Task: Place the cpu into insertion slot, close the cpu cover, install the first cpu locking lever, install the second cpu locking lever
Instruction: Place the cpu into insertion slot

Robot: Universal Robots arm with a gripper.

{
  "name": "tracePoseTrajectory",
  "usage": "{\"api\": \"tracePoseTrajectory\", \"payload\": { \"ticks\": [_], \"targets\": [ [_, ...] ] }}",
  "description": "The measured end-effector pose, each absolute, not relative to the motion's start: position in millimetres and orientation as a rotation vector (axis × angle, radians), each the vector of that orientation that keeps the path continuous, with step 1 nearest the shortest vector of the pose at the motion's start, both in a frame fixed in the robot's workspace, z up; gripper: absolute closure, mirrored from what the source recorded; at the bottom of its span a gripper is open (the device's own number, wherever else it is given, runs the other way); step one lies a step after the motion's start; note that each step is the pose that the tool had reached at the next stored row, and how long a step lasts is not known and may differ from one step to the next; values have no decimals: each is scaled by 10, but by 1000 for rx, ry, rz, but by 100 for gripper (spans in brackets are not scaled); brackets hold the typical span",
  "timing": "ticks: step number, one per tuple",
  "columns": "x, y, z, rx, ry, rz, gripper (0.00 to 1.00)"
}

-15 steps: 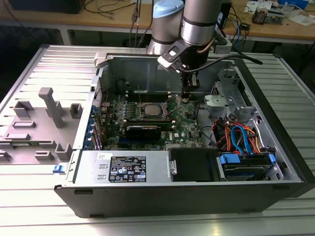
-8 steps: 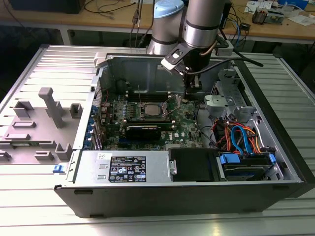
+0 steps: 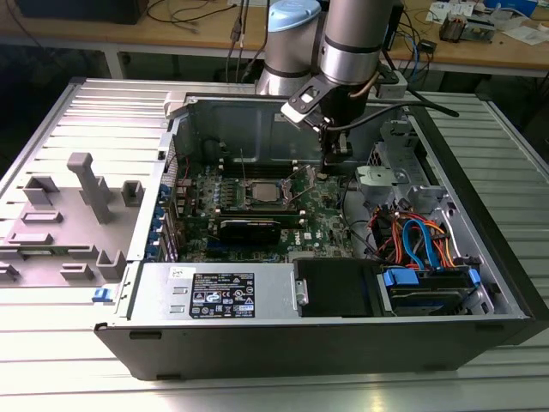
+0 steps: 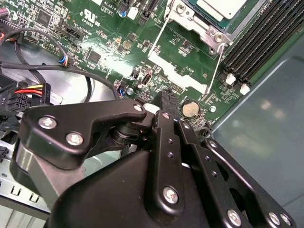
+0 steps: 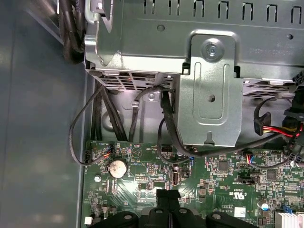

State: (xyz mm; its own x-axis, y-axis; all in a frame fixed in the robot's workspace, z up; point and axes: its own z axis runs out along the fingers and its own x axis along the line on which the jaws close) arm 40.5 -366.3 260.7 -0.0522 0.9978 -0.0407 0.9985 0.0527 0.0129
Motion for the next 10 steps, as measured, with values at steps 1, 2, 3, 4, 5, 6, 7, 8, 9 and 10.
{"api": "tracePoseTrajectory", "payload": {
  "ticks": [1,2,3,4,5,6,7,8,9,10],
  "targets": [
    [405,-3663,2607,2136,2251,-29,89],
    [405,-3663,2607,2136,2251,-29,89],
    [405,-3663,2607,2136,2251,-29,89],
    [398,-3663,2607,2136,2251,-29,89],
    [377,-3663,2606,2136,2251,-29,89],
    [354,-3663,2607,2136,2251,-29,89],
    [324,-3663,2609,2136,2251,-29,89],
    [298,-3663,2612,2136,2251,-29,89],
    [266,-3662,2615,2136,2251,-28,89],
    [237,-3662,2617,2136,2252,-28,89]
  ]
}}
